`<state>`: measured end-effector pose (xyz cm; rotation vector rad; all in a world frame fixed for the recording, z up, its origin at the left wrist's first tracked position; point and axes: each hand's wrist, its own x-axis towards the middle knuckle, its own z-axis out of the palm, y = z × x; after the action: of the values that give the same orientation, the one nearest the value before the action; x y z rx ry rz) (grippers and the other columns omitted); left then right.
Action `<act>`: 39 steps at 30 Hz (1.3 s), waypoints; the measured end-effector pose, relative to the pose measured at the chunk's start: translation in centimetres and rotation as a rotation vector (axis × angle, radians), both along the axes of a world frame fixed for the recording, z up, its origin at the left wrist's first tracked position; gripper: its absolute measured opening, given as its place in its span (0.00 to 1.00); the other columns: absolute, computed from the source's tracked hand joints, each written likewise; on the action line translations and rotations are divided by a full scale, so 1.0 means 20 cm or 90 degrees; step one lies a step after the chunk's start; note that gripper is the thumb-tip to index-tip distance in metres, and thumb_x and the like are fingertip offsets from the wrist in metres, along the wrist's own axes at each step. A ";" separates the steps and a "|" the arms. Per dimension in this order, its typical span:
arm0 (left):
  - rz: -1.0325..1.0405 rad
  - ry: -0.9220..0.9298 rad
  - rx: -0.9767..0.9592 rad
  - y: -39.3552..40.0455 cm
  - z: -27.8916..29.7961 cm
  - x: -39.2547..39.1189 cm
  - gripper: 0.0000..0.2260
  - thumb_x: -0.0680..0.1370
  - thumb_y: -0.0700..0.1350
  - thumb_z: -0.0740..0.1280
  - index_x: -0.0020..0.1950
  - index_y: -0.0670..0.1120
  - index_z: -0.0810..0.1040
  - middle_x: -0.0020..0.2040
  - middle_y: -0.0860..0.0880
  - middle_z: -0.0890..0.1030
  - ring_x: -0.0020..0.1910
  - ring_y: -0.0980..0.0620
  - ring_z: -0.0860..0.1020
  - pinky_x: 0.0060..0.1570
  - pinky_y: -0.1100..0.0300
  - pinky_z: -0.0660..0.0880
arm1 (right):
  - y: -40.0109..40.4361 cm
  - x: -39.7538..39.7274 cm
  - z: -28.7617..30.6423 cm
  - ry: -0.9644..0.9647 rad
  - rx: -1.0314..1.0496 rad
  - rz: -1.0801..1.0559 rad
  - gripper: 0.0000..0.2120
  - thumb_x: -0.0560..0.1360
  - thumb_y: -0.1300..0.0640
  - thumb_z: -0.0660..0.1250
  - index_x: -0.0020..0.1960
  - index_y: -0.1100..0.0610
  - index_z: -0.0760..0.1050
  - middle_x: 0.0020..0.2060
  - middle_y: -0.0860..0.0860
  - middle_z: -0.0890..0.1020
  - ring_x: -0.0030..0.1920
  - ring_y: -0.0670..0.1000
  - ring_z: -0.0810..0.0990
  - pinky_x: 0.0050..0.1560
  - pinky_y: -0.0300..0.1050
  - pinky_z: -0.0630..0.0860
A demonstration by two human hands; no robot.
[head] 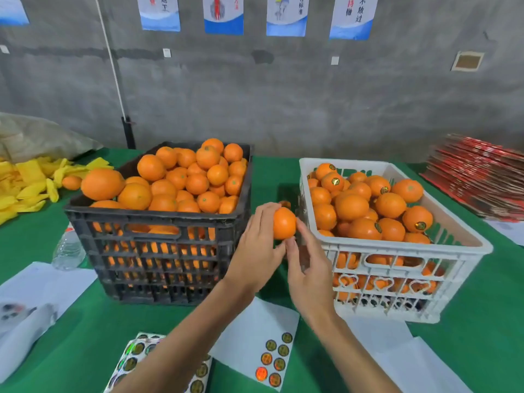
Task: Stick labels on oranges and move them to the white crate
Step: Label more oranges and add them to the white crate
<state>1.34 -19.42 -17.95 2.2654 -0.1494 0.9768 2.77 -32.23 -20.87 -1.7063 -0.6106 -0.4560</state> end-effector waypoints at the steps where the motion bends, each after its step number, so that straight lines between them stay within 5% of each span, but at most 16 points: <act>1: -0.003 0.041 -0.025 -0.01 -0.10 -0.03 0.27 0.78 0.44 0.73 0.72 0.51 0.65 0.68 0.53 0.68 0.66 0.51 0.73 0.63 0.54 0.75 | -0.03 -0.01 -0.09 0.012 -0.030 0.001 0.20 0.85 0.50 0.61 0.76 0.45 0.68 0.72 0.40 0.74 0.71 0.38 0.71 0.68 0.35 0.71; 7: 0.023 0.309 -0.019 -0.01 -0.63 -0.14 0.26 0.81 0.43 0.68 0.78 0.46 0.63 0.74 0.49 0.62 0.72 0.49 0.67 0.70 0.55 0.68 | -0.20 -0.05 -0.50 0.124 -0.328 0.078 0.20 0.84 0.51 0.61 0.76 0.46 0.68 0.68 0.39 0.75 0.64 0.39 0.75 0.68 0.47 0.74; 12: 0.052 0.319 0.013 -0.01 -0.74 -0.14 0.25 0.82 0.42 0.66 0.77 0.45 0.63 0.74 0.49 0.60 0.73 0.49 0.65 0.72 0.56 0.66 | -0.28 -0.06 -0.63 0.120 -0.481 0.156 0.26 0.81 0.40 0.63 0.77 0.47 0.66 0.72 0.40 0.70 0.71 0.39 0.66 0.74 0.43 0.65; 15: 0.080 0.312 0.060 -0.02 -0.75 -0.13 0.25 0.83 0.42 0.65 0.78 0.45 0.61 0.74 0.47 0.59 0.73 0.48 0.65 0.72 0.54 0.67 | -0.31 -0.04 -0.65 0.098 -0.542 0.153 0.33 0.77 0.31 0.63 0.76 0.49 0.69 0.75 0.36 0.64 0.74 0.37 0.60 0.74 0.31 0.55; 19: 0.138 0.337 0.026 -0.04 -0.76 -0.11 0.27 0.83 0.44 0.64 0.80 0.48 0.58 0.76 0.49 0.57 0.74 0.49 0.65 0.70 0.56 0.69 | -0.33 -0.02 -0.66 0.085 -0.525 0.091 0.32 0.76 0.33 0.66 0.72 0.52 0.75 0.73 0.38 0.67 0.73 0.39 0.63 0.71 0.29 0.55; 24: 0.167 0.338 0.027 -0.05 -0.77 -0.11 0.28 0.83 0.46 0.65 0.80 0.49 0.57 0.77 0.49 0.57 0.74 0.50 0.66 0.68 0.58 0.72 | -0.32 -0.03 -0.68 0.049 -0.486 0.065 0.17 0.79 0.44 0.68 0.63 0.52 0.83 0.68 0.43 0.76 0.67 0.41 0.70 0.69 0.36 0.67; 33: 0.120 0.319 -0.086 -0.04 -0.76 -0.14 0.27 0.83 0.44 0.66 0.79 0.51 0.60 0.76 0.51 0.59 0.72 0.49 0.69 0.67 0.58 0.71 | -0.26 -0.05 -0.56 0.057 -0.341 -0.051 0.08 0.81 0.54 0.67 0.52 0.54 0.84 0.47 0.43 0.82 0.46 0.41 0.78 0.49 0.38 0.76; 36: 0.082 0.245 -0.173 -0.06 -0.65 -0.13 0.27 0.81 0.44 0.69 0.78 0.51 0.62 0.73 0.51 0.63 0.67 0.49 0.73 0.64 0.54 0.75 | -0.16 -0.03 -0.40 -0.037 -0.275 -0.127 0.07 0.80 0.57 0.68 0.56 0.56 0.83 0.50 0.46 0.84 0.48 0.43 0.81 0.50 0.41 0.80; 39: 0.080 0.145 -0.197 -0.08 -0.46 -0.10 0.29 0.80 0.44 0.70 0.77 0.54 0.62 0.71 0.55 0.65 0.63 0.58 0.72 0.62 0.60 0.72 | -0.05 -0.01 -0.18 -0.173 -0.288 -0.168 0.14 0.75 0.61 0.74 0.60 0.58 0.82 0.56 0.53 0.85 0.51 0.52 0.85 0.52 0.45 0.83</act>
<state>-0.66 -21.01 -27.22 2.0966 0.2295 0.7373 2.60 -33.27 -24.49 -2.1895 -0.7255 -0.7913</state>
